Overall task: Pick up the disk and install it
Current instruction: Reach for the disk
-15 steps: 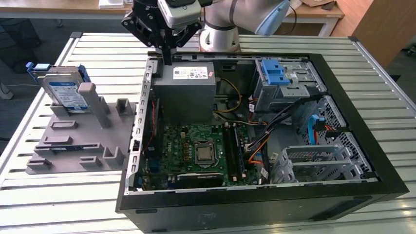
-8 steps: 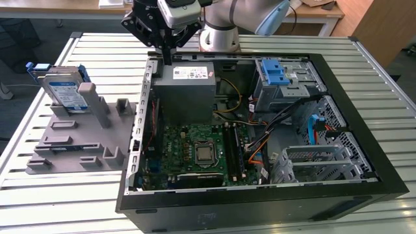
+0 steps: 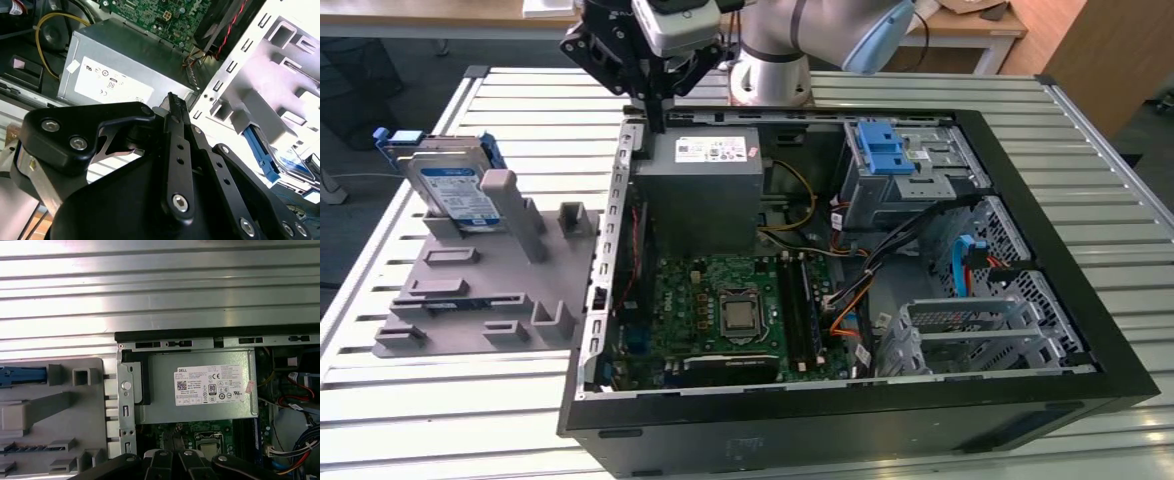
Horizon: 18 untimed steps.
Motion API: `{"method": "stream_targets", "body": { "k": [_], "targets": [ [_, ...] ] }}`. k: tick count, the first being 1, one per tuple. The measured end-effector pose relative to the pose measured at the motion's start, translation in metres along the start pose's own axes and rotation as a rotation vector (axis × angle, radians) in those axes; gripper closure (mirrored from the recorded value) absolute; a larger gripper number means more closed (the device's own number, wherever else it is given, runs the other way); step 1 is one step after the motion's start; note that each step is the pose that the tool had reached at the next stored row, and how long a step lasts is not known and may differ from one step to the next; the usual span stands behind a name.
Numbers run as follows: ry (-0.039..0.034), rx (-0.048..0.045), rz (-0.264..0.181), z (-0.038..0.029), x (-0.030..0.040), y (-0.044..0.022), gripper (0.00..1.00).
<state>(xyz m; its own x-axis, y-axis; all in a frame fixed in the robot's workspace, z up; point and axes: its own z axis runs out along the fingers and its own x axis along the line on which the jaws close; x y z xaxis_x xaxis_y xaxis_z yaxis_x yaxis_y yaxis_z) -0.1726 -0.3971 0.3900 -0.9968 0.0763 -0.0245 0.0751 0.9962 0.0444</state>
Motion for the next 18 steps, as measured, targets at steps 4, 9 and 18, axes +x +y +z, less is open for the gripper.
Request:
{"method": "stream_targets", "body": {
  "k": [4,9,18],
  "targets": [
    [-0.0001,0.0,0.0,0.0,0.0047,0.0022,0.89],
    [0.0,0.0001,0.0,-0.0001,0.0061,0.0025,0.89],
    [0.0,0.0,0.0,-0.0001,0.0091,0.0023,0.89]
  ]
}}
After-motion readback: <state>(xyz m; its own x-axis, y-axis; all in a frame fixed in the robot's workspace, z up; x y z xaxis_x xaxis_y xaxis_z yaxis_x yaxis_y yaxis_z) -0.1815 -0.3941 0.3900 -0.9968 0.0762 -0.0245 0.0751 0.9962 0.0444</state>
